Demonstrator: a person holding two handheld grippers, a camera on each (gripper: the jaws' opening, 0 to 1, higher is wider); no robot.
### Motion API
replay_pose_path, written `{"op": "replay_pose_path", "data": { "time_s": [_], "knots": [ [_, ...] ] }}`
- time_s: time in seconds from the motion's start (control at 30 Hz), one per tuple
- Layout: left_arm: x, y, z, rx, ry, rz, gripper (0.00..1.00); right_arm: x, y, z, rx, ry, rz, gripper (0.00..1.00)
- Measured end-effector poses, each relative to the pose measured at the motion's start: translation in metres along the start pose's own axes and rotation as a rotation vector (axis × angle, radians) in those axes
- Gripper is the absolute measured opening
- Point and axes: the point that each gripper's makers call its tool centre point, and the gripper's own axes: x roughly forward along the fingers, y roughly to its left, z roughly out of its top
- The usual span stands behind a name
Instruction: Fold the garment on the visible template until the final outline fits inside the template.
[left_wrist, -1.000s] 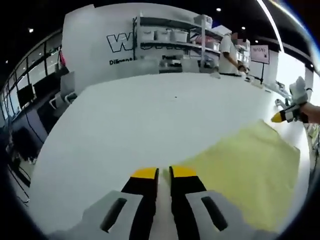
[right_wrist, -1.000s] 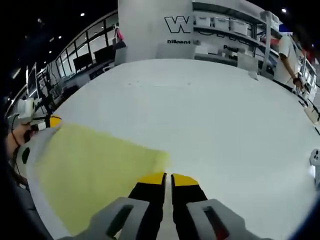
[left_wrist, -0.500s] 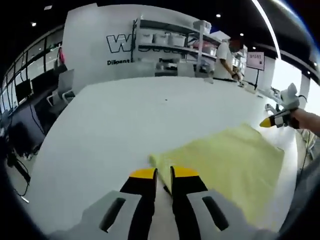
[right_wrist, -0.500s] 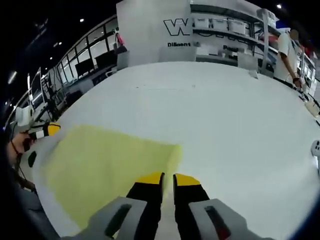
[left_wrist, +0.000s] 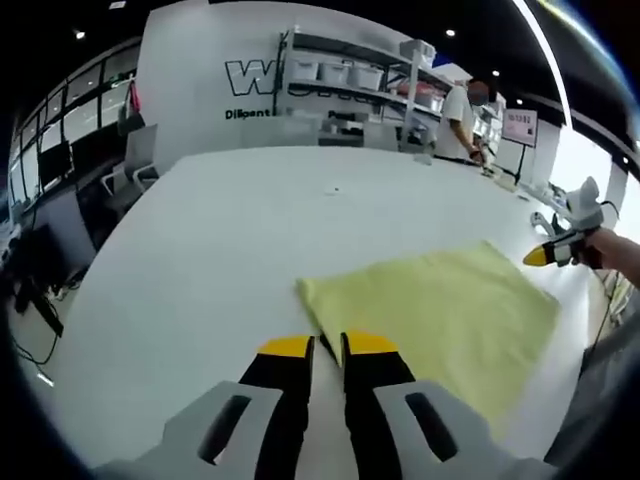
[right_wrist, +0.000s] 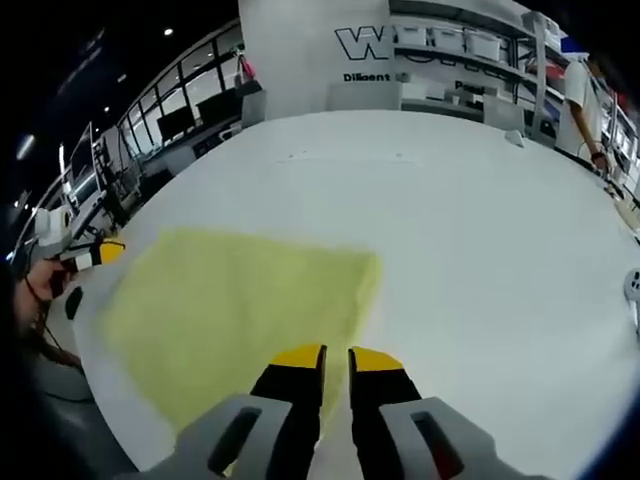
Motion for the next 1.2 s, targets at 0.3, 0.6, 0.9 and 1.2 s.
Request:
{"op": "replay_pose_path", "data": {
  "time_s": [0.3,0.6,0.9,1.2],
  "knots": [
    [-0.01,-0.012,-0.016,-0.004,0.043,-0.018,0.11,-0.011,0.001,-0.021,0.021,0.031,-0.003,0.04],
    [-0.023,-0.011,-0.043,-0.081,0.121,-0.033,0.11,-0.02,0.007,-0.038,0.03,0.06,0.009,0.05],
    [-0.034,-0.021,-0.057,-0.13,0.175,-0.067,0.12,-0.032,0.008,-0.055,0.078,0.102,0.017,0.08],
    [-0.044,-0.036,-0.075,-0.174,0.229,-0.105,0.12,-0.042,0.027,-0.07,0.104,0.148,0.089,0.12]
  ]
}}
